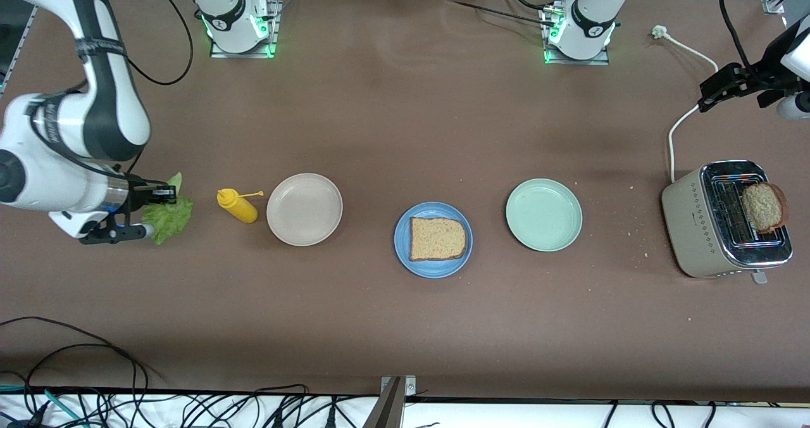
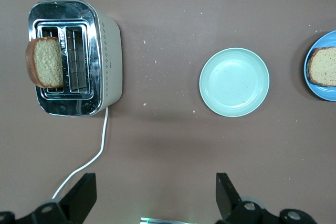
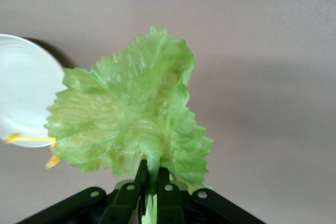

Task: Make sandwich in blue plate with both arms
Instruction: 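Grasp the green lettuce leaf with the right gripper and lift it, then carry the lettuce with the right gripper and drop it onto the bread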

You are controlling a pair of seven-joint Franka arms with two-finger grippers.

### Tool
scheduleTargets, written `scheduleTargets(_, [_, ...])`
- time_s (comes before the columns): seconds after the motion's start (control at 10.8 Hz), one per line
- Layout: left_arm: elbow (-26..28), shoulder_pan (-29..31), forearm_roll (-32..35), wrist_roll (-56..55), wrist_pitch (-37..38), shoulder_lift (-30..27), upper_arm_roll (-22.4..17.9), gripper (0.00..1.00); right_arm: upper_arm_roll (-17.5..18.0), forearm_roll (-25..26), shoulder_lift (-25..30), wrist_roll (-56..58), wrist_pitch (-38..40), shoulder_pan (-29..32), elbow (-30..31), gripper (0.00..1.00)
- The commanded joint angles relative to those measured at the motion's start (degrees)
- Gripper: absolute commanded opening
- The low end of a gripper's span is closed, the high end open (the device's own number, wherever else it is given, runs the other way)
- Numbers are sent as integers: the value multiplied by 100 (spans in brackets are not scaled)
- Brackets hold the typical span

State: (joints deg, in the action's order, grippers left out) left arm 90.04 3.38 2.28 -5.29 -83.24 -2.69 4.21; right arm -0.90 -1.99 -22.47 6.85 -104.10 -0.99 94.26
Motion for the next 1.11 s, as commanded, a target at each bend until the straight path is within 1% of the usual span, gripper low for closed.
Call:
scheduleTargets(0.0, [-136,39,159,64,97,75,44,100,115,-398,-73,-505,1127,-155,-1013,8])
scheduleTargets(0.18, [-136,39,159,64,97,75,44,100,334,-408,-64,-1627,1172,-540,-1138,7])
scheduleTargets(0.37, [-144,31,167,72,89,84,44,100,764,-390,-125,-2998,1068,-883,-1138,8])
scheduleTargets(0.55, [-145,31,159,72,80,84,53,100,1047,-390,-327,-4247,385,-1375,-1138,10])
scheduleTargets(0.83, [-153,22,159,72,80,110,53,100,1056,-382,-775,-5795,-871,-2262,-1138,10])
scheduleTargets(1.02, [-153,22,150,72,80,110,62,100,1065,-382,-1109,-6657,-1802,-2624,-1173,9])
